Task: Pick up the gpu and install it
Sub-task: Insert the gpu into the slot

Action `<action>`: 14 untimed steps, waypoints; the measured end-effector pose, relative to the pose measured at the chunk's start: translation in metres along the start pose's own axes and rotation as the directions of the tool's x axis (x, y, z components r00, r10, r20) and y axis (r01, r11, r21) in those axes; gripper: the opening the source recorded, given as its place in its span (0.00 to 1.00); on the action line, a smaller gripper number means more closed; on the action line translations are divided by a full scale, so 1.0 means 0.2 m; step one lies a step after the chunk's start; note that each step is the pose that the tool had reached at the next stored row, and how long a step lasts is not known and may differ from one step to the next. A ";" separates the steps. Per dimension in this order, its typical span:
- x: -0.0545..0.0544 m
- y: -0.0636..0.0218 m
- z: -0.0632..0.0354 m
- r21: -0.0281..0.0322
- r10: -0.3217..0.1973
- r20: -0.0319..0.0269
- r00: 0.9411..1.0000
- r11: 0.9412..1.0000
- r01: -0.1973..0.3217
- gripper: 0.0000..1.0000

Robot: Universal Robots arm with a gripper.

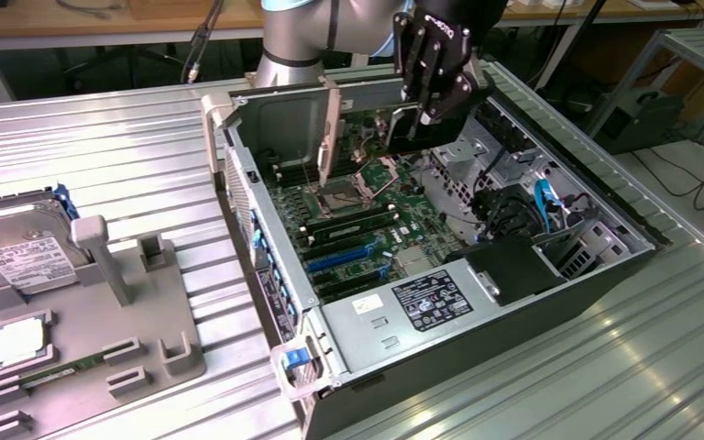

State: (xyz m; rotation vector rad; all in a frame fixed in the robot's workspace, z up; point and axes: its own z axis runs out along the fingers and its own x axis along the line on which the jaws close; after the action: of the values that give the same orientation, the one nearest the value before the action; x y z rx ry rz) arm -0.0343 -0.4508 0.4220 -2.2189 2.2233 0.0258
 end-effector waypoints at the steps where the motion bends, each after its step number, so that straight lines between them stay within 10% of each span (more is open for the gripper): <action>1: 0.00 0.000 0.002 0.000 -0.002 0.000 1.000 1.000 0.002 0.28; 14: 0.00 0.000 0.036 0.007 -0.009 0.000 1.000 1.000 0.009 0.28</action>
State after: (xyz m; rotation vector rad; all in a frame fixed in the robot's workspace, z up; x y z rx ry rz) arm -0.0343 -0.4508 0.4147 -2.2252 2.2102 0.0182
